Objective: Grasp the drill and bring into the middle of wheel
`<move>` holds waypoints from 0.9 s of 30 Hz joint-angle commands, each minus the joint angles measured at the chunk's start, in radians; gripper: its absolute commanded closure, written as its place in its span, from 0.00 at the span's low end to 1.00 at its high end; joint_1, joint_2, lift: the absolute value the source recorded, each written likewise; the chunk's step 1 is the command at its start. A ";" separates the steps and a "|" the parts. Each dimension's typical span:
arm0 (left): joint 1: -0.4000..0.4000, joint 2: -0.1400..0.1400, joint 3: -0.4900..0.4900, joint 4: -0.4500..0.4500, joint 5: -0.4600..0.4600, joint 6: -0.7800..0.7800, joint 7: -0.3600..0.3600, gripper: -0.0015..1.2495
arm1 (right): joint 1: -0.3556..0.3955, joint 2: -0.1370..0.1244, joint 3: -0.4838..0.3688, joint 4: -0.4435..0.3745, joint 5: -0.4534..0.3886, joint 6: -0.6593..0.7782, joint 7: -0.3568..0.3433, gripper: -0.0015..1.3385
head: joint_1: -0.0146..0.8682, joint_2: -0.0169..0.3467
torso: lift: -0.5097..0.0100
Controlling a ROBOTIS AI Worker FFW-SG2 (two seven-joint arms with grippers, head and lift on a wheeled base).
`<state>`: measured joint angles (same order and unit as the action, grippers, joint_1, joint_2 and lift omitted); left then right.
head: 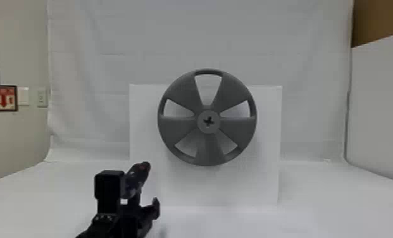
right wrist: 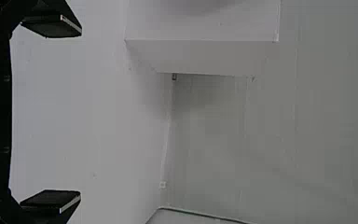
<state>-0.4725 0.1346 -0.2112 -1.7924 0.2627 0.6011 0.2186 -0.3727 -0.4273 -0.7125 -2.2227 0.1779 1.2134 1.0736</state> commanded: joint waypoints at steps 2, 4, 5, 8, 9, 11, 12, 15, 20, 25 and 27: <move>0.002 -0.001 0.021 0.002 -0.019 -0.003 -0.044 0.05 | 0.000 0.001 0.001 0.000 0.000 0.000 -0.001 0.06 | 0.08 0.13 | 0.21; 0.003 -0.003 0.038 0.005 -0.034 -0.009 -0.091 0.05 | 0.000 0.001 0.002 0.002 0.000 0.000 0.000 0.06 | 0.08 0.13 | 0.21; 0.005 -0.007 0.058 0.010 -0.046 -0.012 -0.143 0.05 | 0.000 0.001 0.004 0.003 0.000 0.000 0.000 0.06 | 0.08 0.13 | 0.21; 0.012 -0.021 0.108 0.027 -0.063 -0.035 -0.258 0.05 | 0.000 0.001 0.004 0.003 0.000 0.000 0.000 0.06 | 0.08 0.13 | 0.21; 0.015 -0.023 0.121 0.030 -0.066 -0.043 -0.283 0.05 | 0.000 0.002 0.004 0.003 0.000 0.000 0.000 0.06 | 0.08 0.13 | 0.21; 0.022 -0.024 0.144 0.033 -0.083 -0.055 -0.331 0.05 | 0.000 0.002 0.002 0.003 0.000 0.000 0.000 0.06 | 0.08 0.13 | 0.21; 0.023 -0.026 0.159 0.034 -0.105 -0.056 -0.373 0.05 | 0.002 0.004 0.001 0.003 0.000 0.000 -0.001 0.06 | 0.08 0.13 | 0.21; 0.018 -0.027 0.199 0.045 -0.146 -0.058 -0.484 0.05 | 0.002 0.004 -0.001 0.003 0.000 0.000 0.000 0.06 | 0.08 0.13 | 0.21; 0.015 -0.024 0.257 0.059 -0.169 -0.058 -0.602 0.05 | 0.002 0.005 -0.001 0.003 0.000 0.000 0.000 0.06 | 0.08 0.13 | 0.21; 0.012 -0.013 0.315 0.070 -0.184 -0.056 -0.706 0.05 | 0.003 0.004 -0.002 0.003 0.000 0.000 0.000 0.06 | 0.08 0.13 | 0.21; 0.008 -0.006 0.335 0.071 -0.197 -0.052 -0.757 0.05 | 0.005 0.004 -0.004 0.003 0.000 0.000 0.000 0.06 | 0.08 0.13 | 0.21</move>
<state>-0.4584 0.1161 0.0816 -1.7274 0.0834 0.5433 -0.4828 -0.3703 -0.4227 -0.7146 -2.2197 0.1779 1.2134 1.0736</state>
